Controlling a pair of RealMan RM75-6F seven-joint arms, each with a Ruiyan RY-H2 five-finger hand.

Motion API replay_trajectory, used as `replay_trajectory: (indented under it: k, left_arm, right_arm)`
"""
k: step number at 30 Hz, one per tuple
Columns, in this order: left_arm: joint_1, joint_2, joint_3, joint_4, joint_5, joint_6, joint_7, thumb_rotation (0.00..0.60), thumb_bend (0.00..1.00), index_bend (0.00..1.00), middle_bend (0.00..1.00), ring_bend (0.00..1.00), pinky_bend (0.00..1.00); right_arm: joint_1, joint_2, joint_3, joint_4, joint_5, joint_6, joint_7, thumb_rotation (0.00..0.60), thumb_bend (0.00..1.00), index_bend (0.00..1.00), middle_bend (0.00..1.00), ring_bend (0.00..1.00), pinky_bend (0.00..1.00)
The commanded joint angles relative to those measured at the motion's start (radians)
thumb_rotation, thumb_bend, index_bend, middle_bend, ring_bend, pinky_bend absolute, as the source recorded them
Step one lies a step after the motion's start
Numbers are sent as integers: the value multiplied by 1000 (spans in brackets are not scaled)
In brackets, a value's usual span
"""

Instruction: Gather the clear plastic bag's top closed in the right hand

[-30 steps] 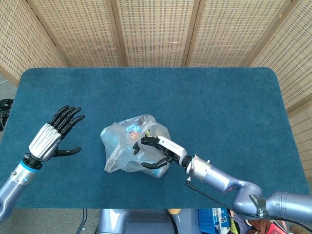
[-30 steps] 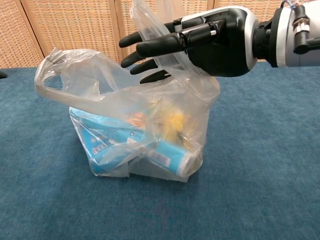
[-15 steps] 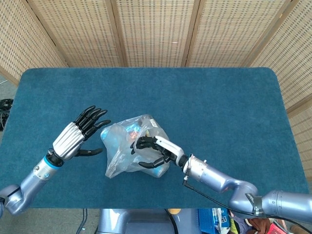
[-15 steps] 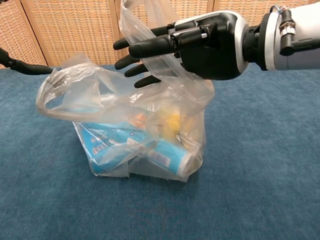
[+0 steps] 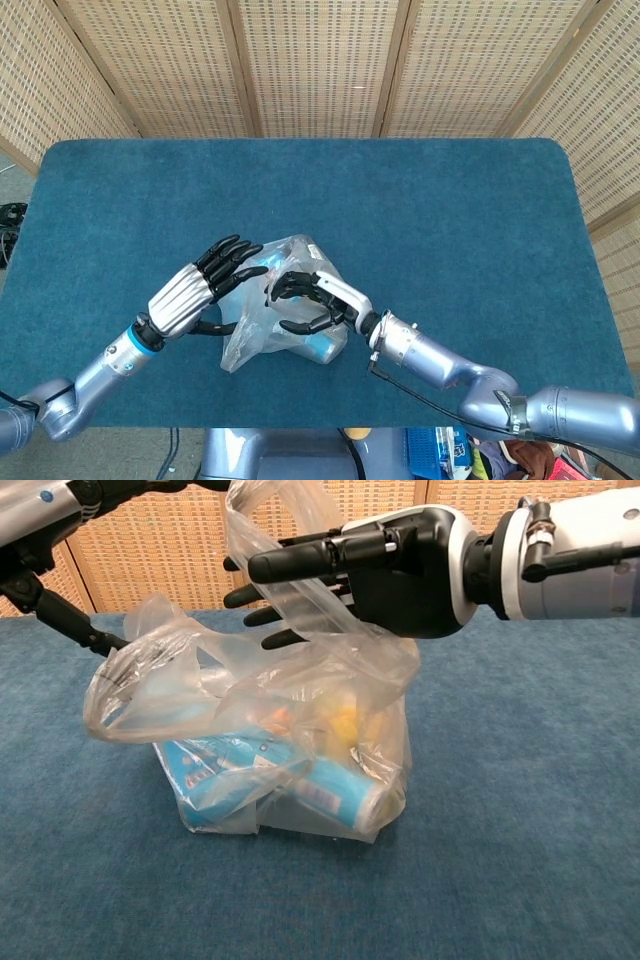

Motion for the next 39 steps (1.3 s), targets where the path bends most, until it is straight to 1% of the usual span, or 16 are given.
replay_trajectory:
  k: [1, 7, 19, 21, 29, 31, 36, 39]
  left_arm:
    - [-5, -12, 1, -5, 1, 4, 13, 600, 151, 125, 0, 0, 0]
    - [-13, -37, 8, -8, -6, 2, 41, 600, 152, 115, 0, 0, 0]
    - [-30, -91, 7, -15, -36, 12, 37, 600, 156, 108, 0, 0, 0]
    - [-37, -101, 6, -19, -44, 5, 34, 600, 179, 108, 0, 0, 0]
    - [-58, -133, 3, -17, -65, -21, 37, 600, 378, 109, 0, 0, 0]
    - [-59, -137, 4, -14, -72, -21, 32, 600, 402, 109, 0, 0, 0]
    - [-62, -133, 2, -17, -81, -11, 17, 600, 418, 109, 0, 0, 0]
    - [-63, -124, -1, -27, -84, -8, 19, 600, 464, 110, 0, 0, 0]
  right_arm:
    - [-2, -4, 8, 4, 12, -5, 2, 600, 366, 318, 378, 200, 156]
    - [-9, -3, 18, 1, 19, -13, -7, 600, 364, 318, 378, 200, 156]
    - [-30, -5, 36, -11, 26, -24, -24, 600, 363, 318, 378, 200, 156]
    - [-33, -7, 38, -12, 28, -25, -26, 600, 363, 318, 378, 200, 156]
    - [-42, -10, 45, -17, 34, -28, -44, 600, 365, 318, 378, 200, 156]
    - [-45, -6, 48, -21, 36, -30, -50, 600, 365, 318, 378, 200, 156]
    - [-53, 1, 57, -29, 44, -33, -58, 600, 365, 318, 378, 200, 156]
    - [-56, 3, 60, -32, 47, -36, -63, 600, 365, 318, 378, 200, 157]
